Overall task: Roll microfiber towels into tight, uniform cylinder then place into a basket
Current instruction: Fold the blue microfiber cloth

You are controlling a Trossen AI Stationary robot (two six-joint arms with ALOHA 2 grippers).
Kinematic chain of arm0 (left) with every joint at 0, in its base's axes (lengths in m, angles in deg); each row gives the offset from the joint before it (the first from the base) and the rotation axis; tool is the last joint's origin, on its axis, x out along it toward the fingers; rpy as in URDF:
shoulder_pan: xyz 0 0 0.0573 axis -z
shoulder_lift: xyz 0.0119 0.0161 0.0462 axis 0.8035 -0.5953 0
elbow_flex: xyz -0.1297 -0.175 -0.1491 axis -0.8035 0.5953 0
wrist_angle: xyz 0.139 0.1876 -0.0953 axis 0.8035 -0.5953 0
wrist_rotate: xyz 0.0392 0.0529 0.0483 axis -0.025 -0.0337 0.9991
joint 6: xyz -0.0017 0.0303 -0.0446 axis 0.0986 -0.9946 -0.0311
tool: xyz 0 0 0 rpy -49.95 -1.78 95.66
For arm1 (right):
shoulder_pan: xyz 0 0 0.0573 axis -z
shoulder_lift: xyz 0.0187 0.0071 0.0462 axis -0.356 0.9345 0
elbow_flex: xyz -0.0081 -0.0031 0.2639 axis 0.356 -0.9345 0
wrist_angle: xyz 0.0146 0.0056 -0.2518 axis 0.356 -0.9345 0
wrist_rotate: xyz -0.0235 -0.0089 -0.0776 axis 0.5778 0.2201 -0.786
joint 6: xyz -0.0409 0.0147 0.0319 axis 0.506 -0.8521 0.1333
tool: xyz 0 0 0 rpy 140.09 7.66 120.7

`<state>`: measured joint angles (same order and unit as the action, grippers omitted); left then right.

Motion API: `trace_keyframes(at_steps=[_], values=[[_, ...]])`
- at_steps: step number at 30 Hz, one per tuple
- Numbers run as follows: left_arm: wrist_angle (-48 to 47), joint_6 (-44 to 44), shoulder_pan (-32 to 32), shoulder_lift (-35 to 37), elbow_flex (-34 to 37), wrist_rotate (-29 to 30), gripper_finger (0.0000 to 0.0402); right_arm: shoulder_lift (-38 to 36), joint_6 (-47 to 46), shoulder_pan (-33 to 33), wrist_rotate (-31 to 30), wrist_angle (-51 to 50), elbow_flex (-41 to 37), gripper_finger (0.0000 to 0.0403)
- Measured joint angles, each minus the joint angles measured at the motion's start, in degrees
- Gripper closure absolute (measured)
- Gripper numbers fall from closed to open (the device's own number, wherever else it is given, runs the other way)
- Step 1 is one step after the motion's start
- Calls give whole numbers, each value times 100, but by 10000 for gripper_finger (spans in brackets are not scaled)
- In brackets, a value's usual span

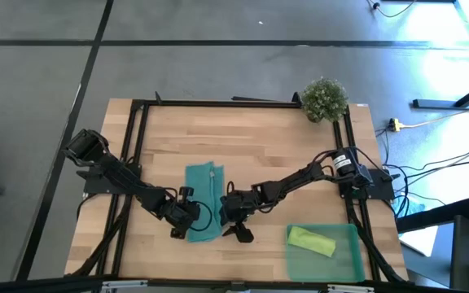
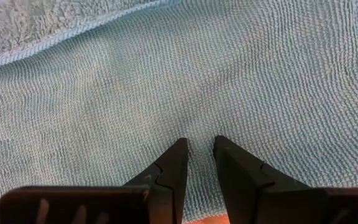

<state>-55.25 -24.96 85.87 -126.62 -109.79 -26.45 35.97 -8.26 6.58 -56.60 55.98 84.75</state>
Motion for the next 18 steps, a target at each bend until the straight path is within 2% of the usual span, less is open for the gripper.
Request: trace_keyframes(at_steps=[6, 12, 18], values=[[0, 0, 0, 0, 0, 2, 321, -2, -1, 17, 1024, 202, 2, 231], [-10, -1, 0, 42, 5, 17, 321, -2, -144, 11, 1022, 129, 2, 231], [-498, -76, 116, 497, -58, 142, 321, -2, -204, -11, 1008, 33, 2, 231]])
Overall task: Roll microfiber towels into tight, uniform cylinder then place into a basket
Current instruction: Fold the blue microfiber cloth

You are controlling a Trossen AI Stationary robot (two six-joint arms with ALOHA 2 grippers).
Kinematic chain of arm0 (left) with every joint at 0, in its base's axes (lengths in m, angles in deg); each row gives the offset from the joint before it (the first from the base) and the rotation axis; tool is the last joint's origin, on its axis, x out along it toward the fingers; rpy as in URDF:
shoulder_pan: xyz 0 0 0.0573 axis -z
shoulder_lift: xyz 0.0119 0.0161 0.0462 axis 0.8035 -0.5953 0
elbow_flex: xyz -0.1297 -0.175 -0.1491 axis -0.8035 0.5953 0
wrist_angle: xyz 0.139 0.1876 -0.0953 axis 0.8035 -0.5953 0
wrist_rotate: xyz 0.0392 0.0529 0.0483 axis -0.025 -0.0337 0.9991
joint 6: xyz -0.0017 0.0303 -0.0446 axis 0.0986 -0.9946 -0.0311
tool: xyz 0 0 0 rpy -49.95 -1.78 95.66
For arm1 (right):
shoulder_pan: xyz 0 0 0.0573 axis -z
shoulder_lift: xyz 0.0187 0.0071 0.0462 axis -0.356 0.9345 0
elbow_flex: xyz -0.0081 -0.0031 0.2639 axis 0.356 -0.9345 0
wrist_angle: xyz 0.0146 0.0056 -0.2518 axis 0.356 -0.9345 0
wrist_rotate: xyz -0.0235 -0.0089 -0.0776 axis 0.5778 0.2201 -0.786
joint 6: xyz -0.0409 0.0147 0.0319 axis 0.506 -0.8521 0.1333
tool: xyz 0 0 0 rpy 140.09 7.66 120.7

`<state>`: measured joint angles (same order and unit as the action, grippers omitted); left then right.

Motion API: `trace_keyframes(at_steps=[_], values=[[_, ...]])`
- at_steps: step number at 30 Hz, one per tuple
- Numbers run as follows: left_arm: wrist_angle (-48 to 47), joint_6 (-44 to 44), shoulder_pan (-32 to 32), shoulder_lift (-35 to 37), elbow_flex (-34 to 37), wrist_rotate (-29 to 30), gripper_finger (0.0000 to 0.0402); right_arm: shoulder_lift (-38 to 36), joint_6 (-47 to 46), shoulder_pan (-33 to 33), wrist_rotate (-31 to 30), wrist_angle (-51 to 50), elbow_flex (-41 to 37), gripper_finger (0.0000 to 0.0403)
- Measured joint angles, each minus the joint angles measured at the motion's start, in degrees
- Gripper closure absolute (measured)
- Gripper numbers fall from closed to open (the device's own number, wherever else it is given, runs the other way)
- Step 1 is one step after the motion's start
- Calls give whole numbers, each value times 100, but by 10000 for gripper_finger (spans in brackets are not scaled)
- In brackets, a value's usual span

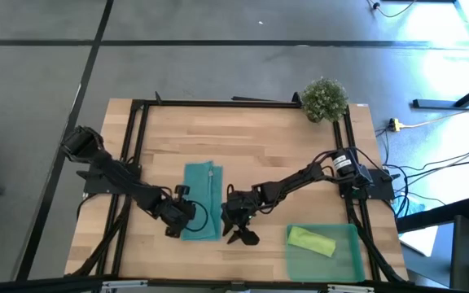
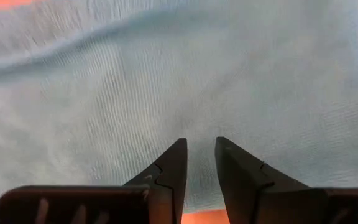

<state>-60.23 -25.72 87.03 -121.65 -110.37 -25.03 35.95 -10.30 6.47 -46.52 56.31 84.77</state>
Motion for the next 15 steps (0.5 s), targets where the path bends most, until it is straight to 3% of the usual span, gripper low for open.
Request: trace_keyframes(at_steps=[8, 15], values=[[-48, 12, 379, 509, -55, 144, 321, -7, 10, -22, -266, 9, 0, 231], [-23, 466, 971, 552, -57, 164, 321, -9, 989, -176, -1425, 6, 120, 231]])
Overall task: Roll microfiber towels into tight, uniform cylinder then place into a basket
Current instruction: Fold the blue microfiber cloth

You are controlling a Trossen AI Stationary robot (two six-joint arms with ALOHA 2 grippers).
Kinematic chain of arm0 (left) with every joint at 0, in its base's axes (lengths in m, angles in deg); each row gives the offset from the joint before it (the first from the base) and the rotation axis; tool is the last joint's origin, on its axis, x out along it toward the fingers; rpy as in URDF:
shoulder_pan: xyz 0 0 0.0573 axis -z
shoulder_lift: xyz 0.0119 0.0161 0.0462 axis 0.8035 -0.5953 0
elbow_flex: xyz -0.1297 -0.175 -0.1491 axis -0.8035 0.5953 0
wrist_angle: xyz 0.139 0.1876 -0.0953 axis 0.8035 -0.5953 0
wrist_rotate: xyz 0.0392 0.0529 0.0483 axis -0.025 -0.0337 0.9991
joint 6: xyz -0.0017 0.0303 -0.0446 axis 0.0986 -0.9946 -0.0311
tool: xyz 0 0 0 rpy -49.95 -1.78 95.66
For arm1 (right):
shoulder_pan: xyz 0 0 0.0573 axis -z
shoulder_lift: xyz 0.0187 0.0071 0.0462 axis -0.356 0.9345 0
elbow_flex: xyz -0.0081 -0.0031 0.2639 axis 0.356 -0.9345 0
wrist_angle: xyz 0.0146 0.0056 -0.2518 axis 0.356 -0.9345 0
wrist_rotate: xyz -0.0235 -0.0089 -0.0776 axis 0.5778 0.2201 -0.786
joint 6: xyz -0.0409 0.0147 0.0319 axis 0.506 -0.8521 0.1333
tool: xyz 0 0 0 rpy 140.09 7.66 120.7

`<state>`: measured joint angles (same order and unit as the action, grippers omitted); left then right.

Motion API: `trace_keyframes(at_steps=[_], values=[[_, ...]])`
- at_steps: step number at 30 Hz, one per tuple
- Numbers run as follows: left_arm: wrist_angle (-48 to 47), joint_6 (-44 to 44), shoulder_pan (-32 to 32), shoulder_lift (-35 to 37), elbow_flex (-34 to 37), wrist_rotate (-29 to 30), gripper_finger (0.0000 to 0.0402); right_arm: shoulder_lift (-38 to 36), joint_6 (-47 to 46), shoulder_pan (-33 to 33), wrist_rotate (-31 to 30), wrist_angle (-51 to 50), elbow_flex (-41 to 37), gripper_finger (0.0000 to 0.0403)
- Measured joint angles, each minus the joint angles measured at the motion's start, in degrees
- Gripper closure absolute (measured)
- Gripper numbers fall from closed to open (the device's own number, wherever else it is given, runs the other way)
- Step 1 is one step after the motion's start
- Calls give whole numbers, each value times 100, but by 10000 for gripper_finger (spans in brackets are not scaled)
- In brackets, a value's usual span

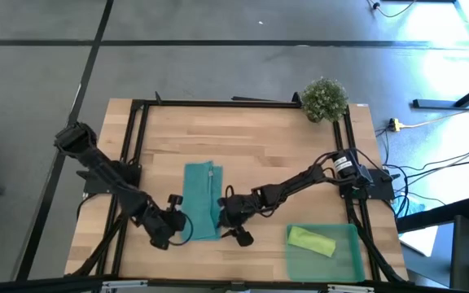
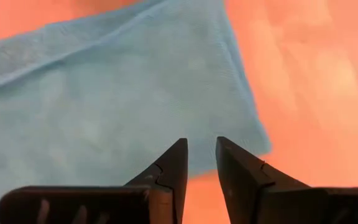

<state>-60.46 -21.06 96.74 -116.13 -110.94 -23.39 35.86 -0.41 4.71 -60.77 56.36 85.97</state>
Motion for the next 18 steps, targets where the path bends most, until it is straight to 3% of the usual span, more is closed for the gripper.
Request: trace_keyframes(at_steps=[8, 18], values=[[10, 573, 364, 4, -8, 467, 321, 0, 842, -374, -899, 183, 115, 231], [27, 685, 402, 11, -14, 612, 321, 428, 1160, -554, -1270, 875, 110, 231]])
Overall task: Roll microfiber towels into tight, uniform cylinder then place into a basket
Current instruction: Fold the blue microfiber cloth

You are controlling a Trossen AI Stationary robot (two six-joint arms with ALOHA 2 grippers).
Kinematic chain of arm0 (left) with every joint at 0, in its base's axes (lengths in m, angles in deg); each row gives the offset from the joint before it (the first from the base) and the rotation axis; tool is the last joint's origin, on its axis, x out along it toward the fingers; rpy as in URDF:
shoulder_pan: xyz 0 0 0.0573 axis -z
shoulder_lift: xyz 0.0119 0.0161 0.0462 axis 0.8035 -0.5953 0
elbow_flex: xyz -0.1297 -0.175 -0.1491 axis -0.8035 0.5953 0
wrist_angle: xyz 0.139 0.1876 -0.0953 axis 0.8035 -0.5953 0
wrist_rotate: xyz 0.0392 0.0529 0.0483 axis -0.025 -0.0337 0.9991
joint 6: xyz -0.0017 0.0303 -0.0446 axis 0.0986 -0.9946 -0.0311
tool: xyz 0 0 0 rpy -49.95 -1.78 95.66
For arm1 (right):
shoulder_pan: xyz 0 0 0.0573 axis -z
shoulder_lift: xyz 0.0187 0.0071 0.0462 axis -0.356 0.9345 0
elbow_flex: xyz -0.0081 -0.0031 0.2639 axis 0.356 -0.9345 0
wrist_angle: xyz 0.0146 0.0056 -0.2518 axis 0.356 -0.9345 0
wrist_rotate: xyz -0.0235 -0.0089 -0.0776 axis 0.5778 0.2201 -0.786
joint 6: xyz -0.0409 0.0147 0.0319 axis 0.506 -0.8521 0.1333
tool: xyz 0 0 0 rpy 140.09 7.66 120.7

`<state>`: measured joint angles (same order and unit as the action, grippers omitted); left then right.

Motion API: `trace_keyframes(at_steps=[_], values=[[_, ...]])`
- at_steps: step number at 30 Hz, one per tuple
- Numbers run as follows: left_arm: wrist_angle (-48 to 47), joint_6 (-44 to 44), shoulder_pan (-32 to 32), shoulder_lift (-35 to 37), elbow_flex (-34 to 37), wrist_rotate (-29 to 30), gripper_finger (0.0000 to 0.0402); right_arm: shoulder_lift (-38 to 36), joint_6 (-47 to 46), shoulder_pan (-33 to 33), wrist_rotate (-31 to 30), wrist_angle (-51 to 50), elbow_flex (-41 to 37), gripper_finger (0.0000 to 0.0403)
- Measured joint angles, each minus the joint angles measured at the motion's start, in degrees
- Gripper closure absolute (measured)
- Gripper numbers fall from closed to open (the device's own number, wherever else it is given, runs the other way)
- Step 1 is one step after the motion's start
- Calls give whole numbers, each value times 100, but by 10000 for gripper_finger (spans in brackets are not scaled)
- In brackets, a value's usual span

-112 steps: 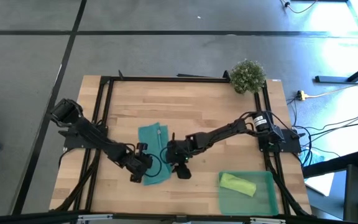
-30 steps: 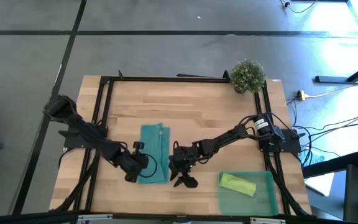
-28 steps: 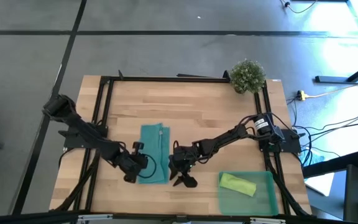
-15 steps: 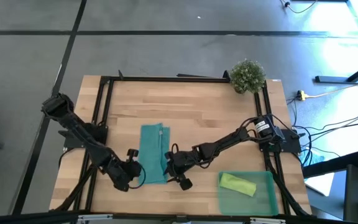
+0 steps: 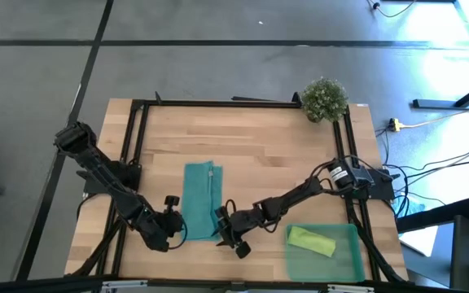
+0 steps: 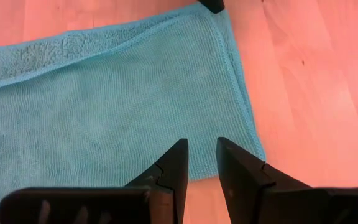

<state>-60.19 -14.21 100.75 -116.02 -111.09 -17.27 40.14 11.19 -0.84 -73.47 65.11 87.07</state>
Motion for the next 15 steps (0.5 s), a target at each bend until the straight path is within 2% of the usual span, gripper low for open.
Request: trace_keyframes(at_steps=[3, 7, 15], values=[[0, 3, 0, 2, -2, 0, 321, 3, 1, 7, -31, -118, 1, 231], [0, 3, 0, 2, -4, 0, 321, 3, 48, 8, -578, -310, 0, 231], [2, 1, 0, 4, -4, 0, 321, -2, -16, 89, -606, -720, 8, 231]])
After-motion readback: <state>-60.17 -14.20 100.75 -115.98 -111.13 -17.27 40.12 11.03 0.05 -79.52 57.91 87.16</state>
